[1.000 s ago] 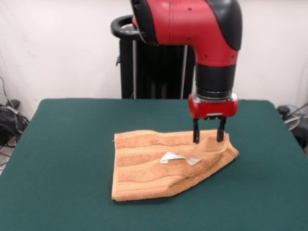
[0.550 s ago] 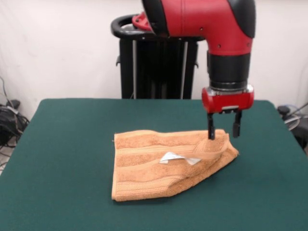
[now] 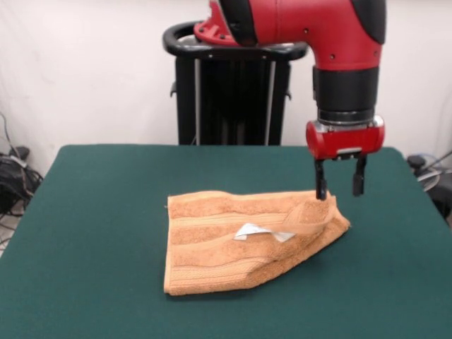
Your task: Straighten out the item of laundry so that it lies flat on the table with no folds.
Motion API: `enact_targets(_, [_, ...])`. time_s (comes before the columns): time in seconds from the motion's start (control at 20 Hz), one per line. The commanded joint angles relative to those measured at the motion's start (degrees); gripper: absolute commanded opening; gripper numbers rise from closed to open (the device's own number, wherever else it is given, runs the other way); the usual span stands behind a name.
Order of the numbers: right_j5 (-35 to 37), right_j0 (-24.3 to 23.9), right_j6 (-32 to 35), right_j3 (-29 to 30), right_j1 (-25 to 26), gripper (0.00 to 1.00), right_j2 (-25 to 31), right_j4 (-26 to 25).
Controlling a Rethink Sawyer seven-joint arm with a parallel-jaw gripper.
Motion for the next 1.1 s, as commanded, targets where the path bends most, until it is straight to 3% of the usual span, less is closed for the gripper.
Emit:
enact_targets(0.05, [2.46,1.98,8.79,-1.67,4.27,1.0,-0.5,0.57])
enact_targets(0.3, [1.17,5.68,9.23,-2.48,5.43,1.0,-6.59,-0.61])
enact_targets(1.1, [-3.73,4.24,8.49,-2.15,8.88,1.0,-6.77,-1.67])
